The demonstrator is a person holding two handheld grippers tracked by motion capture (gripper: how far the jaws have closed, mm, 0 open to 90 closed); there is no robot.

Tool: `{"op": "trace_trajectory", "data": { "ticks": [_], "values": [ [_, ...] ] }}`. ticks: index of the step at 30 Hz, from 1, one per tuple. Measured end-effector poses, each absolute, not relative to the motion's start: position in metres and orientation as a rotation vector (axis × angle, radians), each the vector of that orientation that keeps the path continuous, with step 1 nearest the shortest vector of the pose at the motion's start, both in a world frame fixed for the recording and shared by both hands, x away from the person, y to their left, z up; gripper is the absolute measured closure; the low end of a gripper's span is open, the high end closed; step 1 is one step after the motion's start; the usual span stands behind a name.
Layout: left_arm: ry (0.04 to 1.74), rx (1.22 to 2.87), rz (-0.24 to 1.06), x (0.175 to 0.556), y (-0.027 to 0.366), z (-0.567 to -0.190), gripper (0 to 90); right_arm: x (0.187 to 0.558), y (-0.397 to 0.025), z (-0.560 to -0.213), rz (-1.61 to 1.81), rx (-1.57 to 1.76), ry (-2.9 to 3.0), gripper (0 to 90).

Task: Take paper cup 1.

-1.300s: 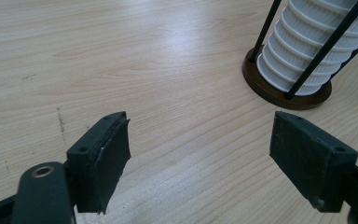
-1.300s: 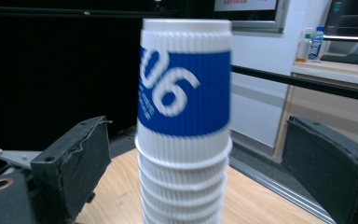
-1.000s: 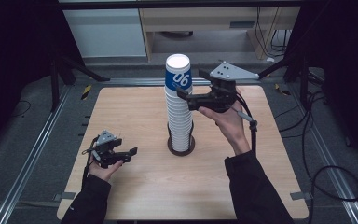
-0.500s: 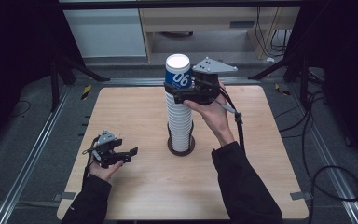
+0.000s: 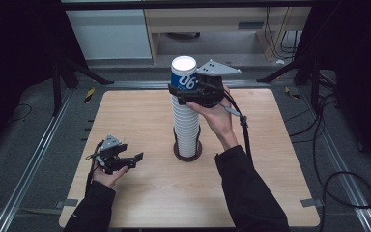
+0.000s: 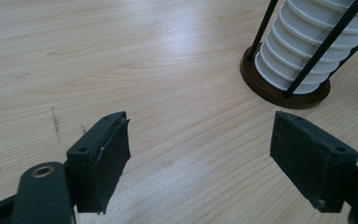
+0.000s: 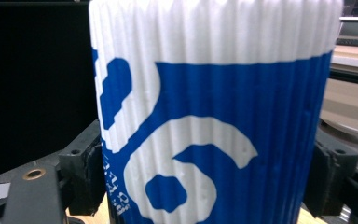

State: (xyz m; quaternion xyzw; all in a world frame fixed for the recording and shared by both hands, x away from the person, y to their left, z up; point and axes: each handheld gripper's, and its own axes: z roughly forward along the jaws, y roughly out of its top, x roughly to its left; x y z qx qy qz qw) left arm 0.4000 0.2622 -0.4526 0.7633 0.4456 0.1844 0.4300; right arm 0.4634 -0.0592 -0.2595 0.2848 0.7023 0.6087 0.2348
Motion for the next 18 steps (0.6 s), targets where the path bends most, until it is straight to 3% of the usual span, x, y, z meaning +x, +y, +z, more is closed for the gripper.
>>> {"op": "trace_trajectory", "data": {
  "ticks": [18],
  "values": [
    [1.114, 1.9, 0.455, 0.4, 0.263, -0.452, 19.2, 0.46, -0.061, -0.232, 1.697, 0.743, 1.901, 20.9]
  ]
}}
